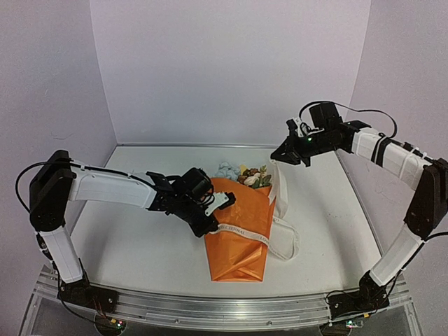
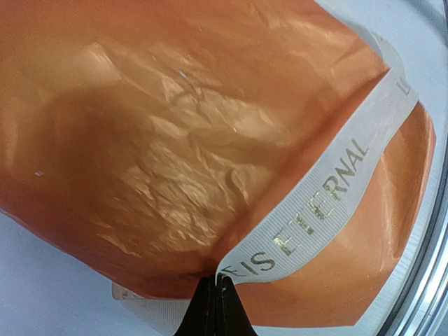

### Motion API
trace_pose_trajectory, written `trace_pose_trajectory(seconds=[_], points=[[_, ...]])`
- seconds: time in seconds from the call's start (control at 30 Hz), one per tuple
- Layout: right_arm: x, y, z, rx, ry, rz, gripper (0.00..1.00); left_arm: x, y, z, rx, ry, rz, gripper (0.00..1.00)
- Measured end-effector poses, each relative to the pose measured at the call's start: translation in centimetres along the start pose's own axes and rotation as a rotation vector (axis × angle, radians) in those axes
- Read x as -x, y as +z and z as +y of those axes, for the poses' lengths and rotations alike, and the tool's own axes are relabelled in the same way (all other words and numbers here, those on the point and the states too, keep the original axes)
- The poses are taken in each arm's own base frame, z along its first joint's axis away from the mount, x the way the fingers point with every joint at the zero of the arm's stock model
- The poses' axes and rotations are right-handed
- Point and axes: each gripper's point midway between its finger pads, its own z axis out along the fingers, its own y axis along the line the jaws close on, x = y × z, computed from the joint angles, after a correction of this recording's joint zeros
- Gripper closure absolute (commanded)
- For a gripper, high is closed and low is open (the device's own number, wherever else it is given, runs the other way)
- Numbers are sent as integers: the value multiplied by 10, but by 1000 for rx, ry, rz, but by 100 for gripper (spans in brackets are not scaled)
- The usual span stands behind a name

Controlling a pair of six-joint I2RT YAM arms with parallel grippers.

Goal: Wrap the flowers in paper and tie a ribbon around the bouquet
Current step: Cross the ribbon over the folded bouquet.

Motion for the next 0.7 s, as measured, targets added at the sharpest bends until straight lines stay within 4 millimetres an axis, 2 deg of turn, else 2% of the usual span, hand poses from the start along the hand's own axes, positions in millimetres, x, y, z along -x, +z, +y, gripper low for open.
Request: trace_pose_trajectory(seconds=[0.17,0.3,0.4,0.47,0.57,0.63,0.7], points=[[13,0,11,48,27,-47,100,27,-3,14,-21,-38,-103,100],[32,2,35,171,88,-91,100,51,6,28,-60,-83,-176,100],[43,12,51,273,152,-94,99,54,19,36,-94,-131,-192,100],[43,23,62,335,189,-70,98,51,27,42,-122,-173,-192,100],[23,39,78,405,212,9,96,49,34,49,-160,-230,-199,100],[-7,52,84,434,221,98,92,50,35,53,-182,-257,-207,100],[-40,64,80,437,241,188,86,52,35,55,-197,-274,-216,100]])
